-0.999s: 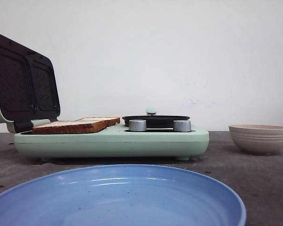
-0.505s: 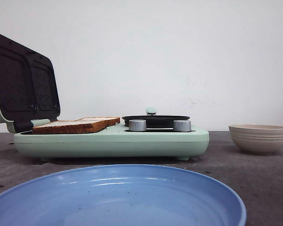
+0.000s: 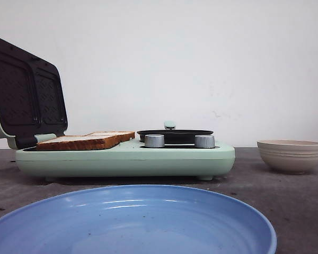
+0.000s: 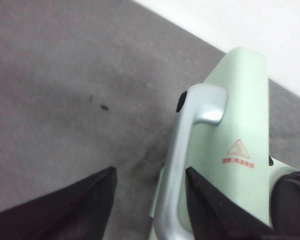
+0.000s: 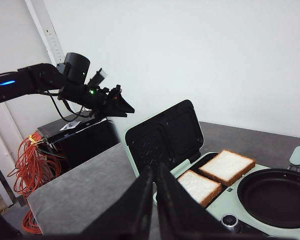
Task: Make breakfast with bread and shrimp
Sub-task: 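Move the left gripper to the sandwich maker lid handle and grasp it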
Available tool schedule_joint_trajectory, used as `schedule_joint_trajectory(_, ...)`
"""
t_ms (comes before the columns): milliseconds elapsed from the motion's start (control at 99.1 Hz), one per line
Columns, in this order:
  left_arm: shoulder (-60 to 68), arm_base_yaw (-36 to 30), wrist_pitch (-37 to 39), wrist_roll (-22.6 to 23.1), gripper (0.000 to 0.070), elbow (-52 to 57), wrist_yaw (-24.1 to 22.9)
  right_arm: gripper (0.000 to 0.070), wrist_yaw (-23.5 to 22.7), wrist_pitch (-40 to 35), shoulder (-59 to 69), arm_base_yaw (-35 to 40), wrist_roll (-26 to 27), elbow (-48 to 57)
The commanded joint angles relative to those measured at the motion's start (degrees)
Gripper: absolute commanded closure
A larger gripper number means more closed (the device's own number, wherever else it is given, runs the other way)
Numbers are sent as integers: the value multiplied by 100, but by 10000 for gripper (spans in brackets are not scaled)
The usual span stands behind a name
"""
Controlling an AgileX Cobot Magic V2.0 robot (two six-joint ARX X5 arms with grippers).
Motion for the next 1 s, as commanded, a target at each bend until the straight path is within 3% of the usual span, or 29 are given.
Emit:
schedule_joint_trajectory(0,138,70,-87,-264,456,227,216,694,-13,31,31,33,116,48)
schedule_joint_trajectory(161,284,227,-365,-302,448,323,678,694,-24,26,31,33,129,48)
schedule_joint_trajectory(252,306,258,-422,-323,343,323,763,694,-37,22,31,33,127,48)
schedule_joint_trajectory(333,334,258,-501,-317,293,321,763,694,-94,24,31,33,127,48)
schedule_joint_trajectory(515,376,251,-496,-319,294,321,846,694,-153,22,31,33,118,48)
schedule_joint_trajectory(767,627,197,-533,-361,294,321,1375,694,-153,24,31,33,101,48)
schedule_joint_trajectory(989,776,92,-289,-358,295,321,1379,694,-155,20,31,33,103,48)
